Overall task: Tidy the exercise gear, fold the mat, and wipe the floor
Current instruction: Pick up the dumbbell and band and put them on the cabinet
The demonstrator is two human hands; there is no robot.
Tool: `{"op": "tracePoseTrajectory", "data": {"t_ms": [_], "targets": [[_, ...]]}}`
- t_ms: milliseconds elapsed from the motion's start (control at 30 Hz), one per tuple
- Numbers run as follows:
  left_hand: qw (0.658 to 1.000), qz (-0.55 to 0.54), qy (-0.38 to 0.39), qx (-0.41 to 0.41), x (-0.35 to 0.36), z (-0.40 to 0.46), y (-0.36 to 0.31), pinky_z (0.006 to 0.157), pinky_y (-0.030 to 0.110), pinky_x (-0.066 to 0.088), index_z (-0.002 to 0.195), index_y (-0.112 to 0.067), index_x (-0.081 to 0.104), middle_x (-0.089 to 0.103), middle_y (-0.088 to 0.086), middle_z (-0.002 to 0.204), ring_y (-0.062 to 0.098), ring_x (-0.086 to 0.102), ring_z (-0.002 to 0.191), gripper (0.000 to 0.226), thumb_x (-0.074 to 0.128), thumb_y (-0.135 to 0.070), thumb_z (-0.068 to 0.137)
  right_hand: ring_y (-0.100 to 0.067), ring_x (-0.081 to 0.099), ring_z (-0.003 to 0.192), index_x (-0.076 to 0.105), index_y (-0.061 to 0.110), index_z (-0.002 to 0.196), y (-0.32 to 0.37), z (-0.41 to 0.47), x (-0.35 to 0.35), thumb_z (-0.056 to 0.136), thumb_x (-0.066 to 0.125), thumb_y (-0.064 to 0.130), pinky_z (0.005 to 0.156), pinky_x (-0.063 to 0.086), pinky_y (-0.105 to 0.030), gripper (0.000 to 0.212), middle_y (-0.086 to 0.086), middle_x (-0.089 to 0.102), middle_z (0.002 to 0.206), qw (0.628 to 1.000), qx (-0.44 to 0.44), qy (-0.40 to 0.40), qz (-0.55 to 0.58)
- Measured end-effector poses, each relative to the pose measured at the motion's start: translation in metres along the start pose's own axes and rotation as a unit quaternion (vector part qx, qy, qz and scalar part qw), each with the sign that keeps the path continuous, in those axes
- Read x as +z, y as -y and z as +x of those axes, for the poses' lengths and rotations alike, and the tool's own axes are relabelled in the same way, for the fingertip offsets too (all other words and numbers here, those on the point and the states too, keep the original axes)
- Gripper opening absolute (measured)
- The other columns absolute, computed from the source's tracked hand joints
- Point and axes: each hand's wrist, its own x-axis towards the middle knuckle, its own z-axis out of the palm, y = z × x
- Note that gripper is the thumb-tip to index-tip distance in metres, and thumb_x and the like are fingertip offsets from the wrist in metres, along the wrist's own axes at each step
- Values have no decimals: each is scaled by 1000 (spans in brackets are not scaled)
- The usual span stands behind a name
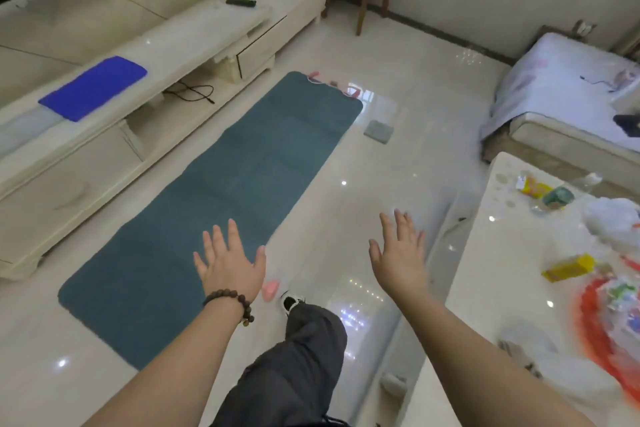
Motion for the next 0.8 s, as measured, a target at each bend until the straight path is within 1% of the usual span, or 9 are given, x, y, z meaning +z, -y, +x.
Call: {"op": "tracePoseTrajectory", "data": {"t_ms": [67, 200, 333, 533, 667, 800], "targets": [[999, -9, -2, -36, 2, 34, -6, 118, 52, 7, 155, -18, 5, 10, 11, 161, 28, 0, 149, 78, 38, -54, 94, -23, 1, 147, 20, 20, 149, 15, 49, 5, 99, 34, 36, 118, -3, -47, 55, -7, 11, 159, 999, -34, 18, -11], [995, -17, -1, -102, -6, 97, -16, 119, 52, 7, 154, -18, 2, 10, 11, 161, 28, 0, 149, 78, 35, -55, 94, -25, 4, 146, 24, 18, 149, 56, 141, 10, 99, 36, 35, 118, 1, -49, 54, -9, 14, 158, 993, -105, 49, -26], [985, -42, -13, -164, -17, 136, -19, 119, 51, 7, 154, -18, 2, 9, 11, 161, 28, -1, 149, 77, 35, -54, 95, -24, 2, 147, 22, 20, 149, 96, 206, 16, 100, 31, 38, 118, -1, -47, 54, -7, 12, 159, 978, -181, 79, -62], [961, -74, -15, -265, -14, 148, -17, 119, 50, 6, 154, -19, 0, 7, 10, 162, 28, -1, 149, 77, 34, -55, 95, -23, 1, 147, 24, 19, 148, 145, 258, 35, 99, 35, 37, 117, 0, -46, 54, -8, 14, 158, 949, -280, 119, -76], [936, -87, -6, -342, 6, 144, -16, 120, 50, 7, 154, -19, -1, 7, 10, 162, 28, -1, 149, 77, 34, -55, 95, -22, -2, 147, 20, 22, 149, 171, 287, 58, 99, 34, 38, 118, 0, -45, 54, -6, 9, 159, 923, -337, 159, -99], [908, -93, 1, -408, 30, 143, -21, 120, 50, 10, 154, -17, 1, 8, 11, 162, 30, 1, 149, 76, 32, -55, 96, -23, -1, 147, 21, 20, 149, 188, 316, 84, 99, 37, 36, 118, 2, -47, 55, -7, 10, 159, 894, -392, 190, -103]]}}
